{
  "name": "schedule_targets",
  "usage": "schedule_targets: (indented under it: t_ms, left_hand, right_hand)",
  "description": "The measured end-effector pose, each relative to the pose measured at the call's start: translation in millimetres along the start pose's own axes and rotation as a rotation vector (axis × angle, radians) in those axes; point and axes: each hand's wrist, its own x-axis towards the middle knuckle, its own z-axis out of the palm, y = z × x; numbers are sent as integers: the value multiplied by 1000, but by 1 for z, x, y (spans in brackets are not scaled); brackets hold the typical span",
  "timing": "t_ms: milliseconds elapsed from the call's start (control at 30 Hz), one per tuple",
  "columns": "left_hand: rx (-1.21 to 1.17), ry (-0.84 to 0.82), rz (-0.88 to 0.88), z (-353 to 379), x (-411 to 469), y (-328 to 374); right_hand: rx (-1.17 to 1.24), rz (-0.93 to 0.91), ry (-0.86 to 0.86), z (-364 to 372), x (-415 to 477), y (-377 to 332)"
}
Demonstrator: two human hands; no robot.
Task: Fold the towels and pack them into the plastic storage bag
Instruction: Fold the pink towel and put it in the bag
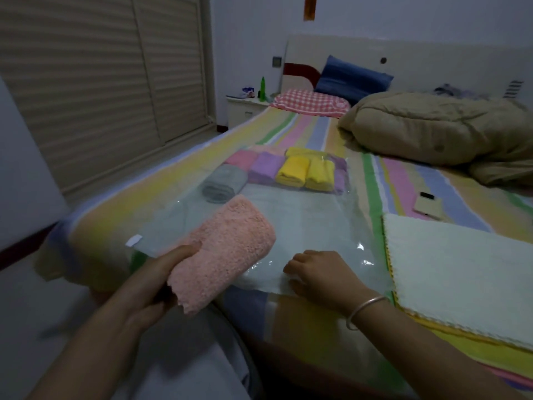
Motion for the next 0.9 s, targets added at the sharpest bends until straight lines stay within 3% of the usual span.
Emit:
schedule_targets:
  t_ms: [100,267,333,467,533,667,767,800,833,867,900]
  left_hand:
    - [44,-22,-19,-3,-4,1]
    - [194,-203,-73,12,-17,-6]
    - [170,-185,-40,26,-9,-13]
    - [-72,-19,31,56,30,-20]
    - [-42,13,85,71,55,-21]
    - [156,150,210,94,105,-25]
    - [-103,194,178,114,141,-15]
    - [-296,315,253,121,150,-8]
    - [-349,526,489,118,187,-7]
    - [-278,948,536,128,222,5]
    - [-75,1316,375,136,246,7]
  right_hand:
    - [44,192,81,5,4,-1]
    - [380,537,363,-15,16,8]
    - [409,540,471,-28,18,10]
    - [226,452,590,-45,20,9]
    - [235,430,630,-54,25,11]
    - [261,364,660,-76,33,14]
    - [305,297,590,-91,33,17]
    - [347,283,532,-93,32,19]
    - [393,280,464,-93,31,23]
    - [447,283,390,-92,31,27]
    - [513,283,308,-91,30,31]
